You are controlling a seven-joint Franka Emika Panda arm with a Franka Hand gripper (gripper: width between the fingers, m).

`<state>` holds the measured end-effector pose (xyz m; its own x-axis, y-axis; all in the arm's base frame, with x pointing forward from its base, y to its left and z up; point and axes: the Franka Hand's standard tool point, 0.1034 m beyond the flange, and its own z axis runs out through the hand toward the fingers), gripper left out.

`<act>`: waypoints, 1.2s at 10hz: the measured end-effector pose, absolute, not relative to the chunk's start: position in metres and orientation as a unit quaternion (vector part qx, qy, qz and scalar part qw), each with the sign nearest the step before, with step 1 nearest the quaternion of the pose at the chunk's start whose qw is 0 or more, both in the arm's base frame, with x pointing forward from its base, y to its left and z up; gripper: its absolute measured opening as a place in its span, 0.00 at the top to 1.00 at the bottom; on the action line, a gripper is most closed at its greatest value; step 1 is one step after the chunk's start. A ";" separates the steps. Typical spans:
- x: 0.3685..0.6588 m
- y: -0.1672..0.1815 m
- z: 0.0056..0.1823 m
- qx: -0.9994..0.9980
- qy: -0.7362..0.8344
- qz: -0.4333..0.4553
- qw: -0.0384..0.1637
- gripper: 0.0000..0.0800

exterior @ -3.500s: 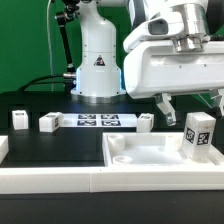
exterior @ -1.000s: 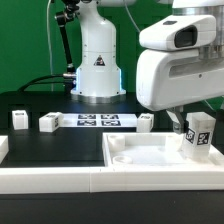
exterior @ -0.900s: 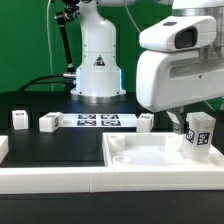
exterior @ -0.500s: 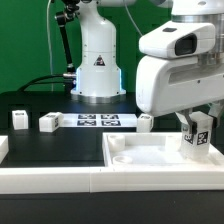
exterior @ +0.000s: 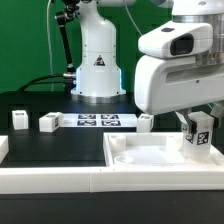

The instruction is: Assemble square table

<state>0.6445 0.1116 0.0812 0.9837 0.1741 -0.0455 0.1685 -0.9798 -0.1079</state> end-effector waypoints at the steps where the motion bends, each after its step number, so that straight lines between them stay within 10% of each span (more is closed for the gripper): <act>1: 0.643 0.113 0.081 -0.998 -0.040 0.018 0.054 0.64; 12: 0.635 0.109 0.080 -0.875 0.482 -0.002 0.044 0.64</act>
Offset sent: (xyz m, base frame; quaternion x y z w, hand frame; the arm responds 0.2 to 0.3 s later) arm -0.0154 -0.0008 -0.0057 -0.0028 0.0342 0.2785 0.9598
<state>0.6350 0.1087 0.0800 0.5347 -0.8442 -0.0385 -0.8438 -0.5308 -0.0797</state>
